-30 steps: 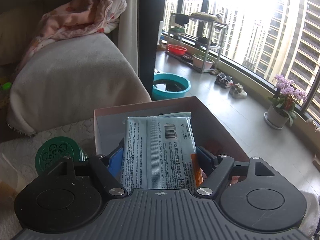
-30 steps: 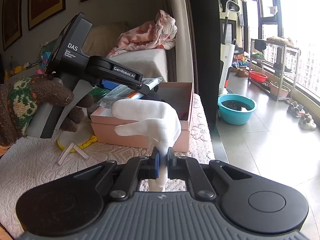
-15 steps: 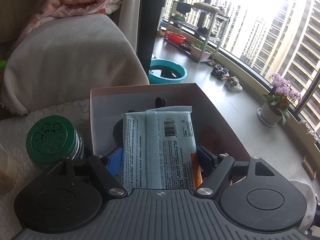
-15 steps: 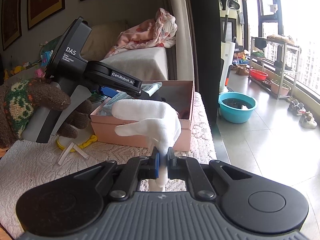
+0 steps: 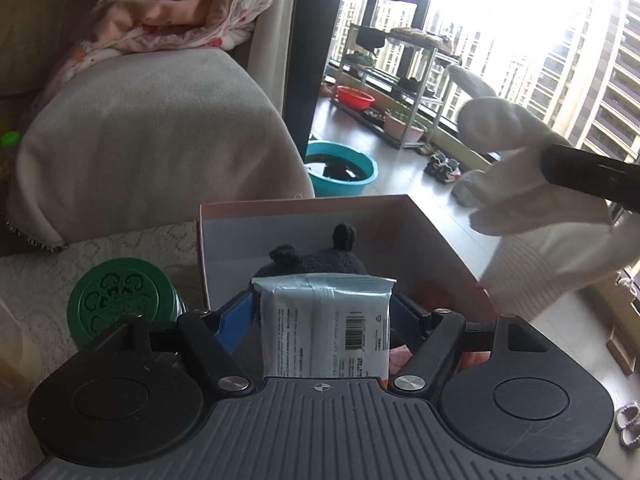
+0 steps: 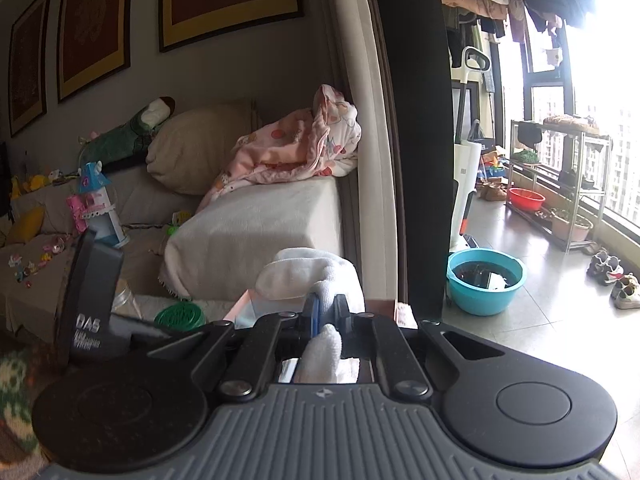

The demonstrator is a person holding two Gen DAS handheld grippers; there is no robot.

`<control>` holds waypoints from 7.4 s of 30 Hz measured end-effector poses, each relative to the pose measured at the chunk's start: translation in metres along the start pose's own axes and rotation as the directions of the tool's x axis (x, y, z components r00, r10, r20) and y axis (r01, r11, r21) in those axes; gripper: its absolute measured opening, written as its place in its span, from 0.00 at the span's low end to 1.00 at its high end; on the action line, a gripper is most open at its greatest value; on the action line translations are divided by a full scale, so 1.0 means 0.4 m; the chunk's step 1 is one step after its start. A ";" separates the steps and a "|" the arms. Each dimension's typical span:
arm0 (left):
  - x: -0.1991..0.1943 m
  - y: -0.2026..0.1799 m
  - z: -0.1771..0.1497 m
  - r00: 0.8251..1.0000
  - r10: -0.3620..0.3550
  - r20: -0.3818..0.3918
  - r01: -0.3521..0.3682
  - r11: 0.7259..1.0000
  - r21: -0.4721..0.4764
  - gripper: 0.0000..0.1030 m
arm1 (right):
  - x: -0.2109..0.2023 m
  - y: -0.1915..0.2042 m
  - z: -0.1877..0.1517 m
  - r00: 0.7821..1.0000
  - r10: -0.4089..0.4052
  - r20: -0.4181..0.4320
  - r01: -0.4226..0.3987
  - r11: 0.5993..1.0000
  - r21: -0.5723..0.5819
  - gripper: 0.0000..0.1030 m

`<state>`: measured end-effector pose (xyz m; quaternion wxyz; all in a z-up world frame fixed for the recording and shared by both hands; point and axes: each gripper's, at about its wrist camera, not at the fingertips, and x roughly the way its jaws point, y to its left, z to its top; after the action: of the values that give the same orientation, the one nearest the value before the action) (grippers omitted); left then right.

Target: Organize soft objects

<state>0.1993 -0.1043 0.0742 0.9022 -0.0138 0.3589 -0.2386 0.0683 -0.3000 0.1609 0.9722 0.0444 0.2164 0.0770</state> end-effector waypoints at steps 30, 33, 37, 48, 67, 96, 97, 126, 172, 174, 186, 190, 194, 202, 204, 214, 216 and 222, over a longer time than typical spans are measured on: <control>0.016 -0.023 -0.047 0.996 -0.014 -0.086 0.026 0.989 0.145 0.72 | 0.391 -0.007 -0.070 0.915 -0.016 -0.402 0.045 0.997 0.064 0.25; 0.009 -0.016 -0.048 0.997 -0.011 -0.074 0.019 0.994 0.104 0.69 | 0.336 -0.005 -0.048 0.951 -0.015 -0.310 0.035 0.998 0.057 0.42; -0.013 -0.001 -0.051 0.997 -0.031 -0.066 0.034 0.999 0.043 0.67 | 0.297 0.010 -0.019 0.967 0.055 -0.249 -0.036 0.996 0.081 0.42; -0.016 -0.010 -0.065 0.998 -0.032 -0.060 0.037 0.996 0.082 0.66 | 0.430 -0.017 -0.069 0.910 0.148 -0.388 -0.038 0.960 0.278 0.43; -0.146 -0.024 -0.108 0.996 -0.057 0.070 0.048 0.992 0.118 0.65 | 0.301 -0.003 -0.071 0.926 0.047 -0.375 0.015 0.987 0.161 0.58; -0.324 0.249 -0.384 0.986 0.162 0.045 -0.158 0.984 -0.081 0.65 | 0.033 0.329 -0.358 0.959 0.071 -0.274 -0.132 0.968 -0.213 0.66; -0.319 0.252 -0.389 0.987 0.158 0.036 -0.155 0.984 -0.086 0.65 | 0.039 0.331 -0.365 0.960 0.057 -0.276 -0.119 0.969 -0.215 0.66; -0.291 0.244 -0.406 0.999 0.021 0.033 -0.018 0.995 -0.100 0.71 | 0.092 0.330 -0.407 0.943 0.097 -0.317 -0.155 0.974 -0.163 0.82; -0.243 0.301 -0.358 0.977 -0.172 0.123 0.200 0.941 -0.272 0.22 | 0.125 0.378 -0.362 0.930 0.202 -0.309 -0.277 0.935 -0.223 0.33; -0.251 0.308 -0.370 0.974 -0.167 0.152 0.204 0.940 -0.275 0.20 | 0.123 0.378 -0.358 0.931 0.193 -0.310 -0.271 0.934 -0.232 0.33; -0.296 0.312 -0.403 0.962 -0.108 0.252 0.167 0.960 -0.225 0.18 | 0.100 0.392 -0.368 0.914 0.127 -0.384 -0.201 0.967 -0.157 0.63; -0.303 0.322 -0.409 0.959 -0.099 0.265 0.164 0.957 -0.238 0.18 | 0.106 0.405 -0.372 0.916 0.113 -0.385 -0.170 0.979 -0.117 0.72; -0.315 0.336 -0.412 0.956 -0.076 0.283 0.151 0.955 -0.255 0.18 | 0.104 0.424 -0.381 0.926 0.077 -0.368 -0.137 0.980 -0.141 0.76; -0.322 0.341 -0.414 0.952 -0.079 0.297 0.160 0.952 -0.260 0.18 | 0.114 0.417 -0.381 0.916 0.075 -0.395 -0.129 0.985 -0.112 0.90; -0.323 0.340 -0.416 0.951 -0.081 0.297 0.161 0.953 -0.257 0.18 | 0.119 0.425 -0.381 0.902 0.085 -0.424 -0.151 0.981 -0.123 0.96; -0.320 0.340 -0.418 0.953 -0.078 0.292 0.157 0.954 -0.256 0.18 | 0.075 0.488 -0.391 0.933 0.025 -0.358 -0.139 0.944 -0.298 0.91; -0.319 0.340 -0.419 0.954 -0.076 0.291 0.154 0.955 -0.255 0.18 | 0.065 0.509 -0.398 0.944 0.006 -0.331 -0.131 0.925 -0.356 0.91; -0.317 0.342 -0.422 0.954 -0.083 0.290 0.162 0.951 -0.262 0.18 | 0.042 0.496 -0.404 0.955 -0.042 -0.293 -0.088 0.906 -0.414 0.89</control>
<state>0.0669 0.0975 0.0034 0.9153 -0.1978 0.2589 -0.2367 -0.0119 -0.0932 0.0318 0.9143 -0.1766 0.3367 0.1394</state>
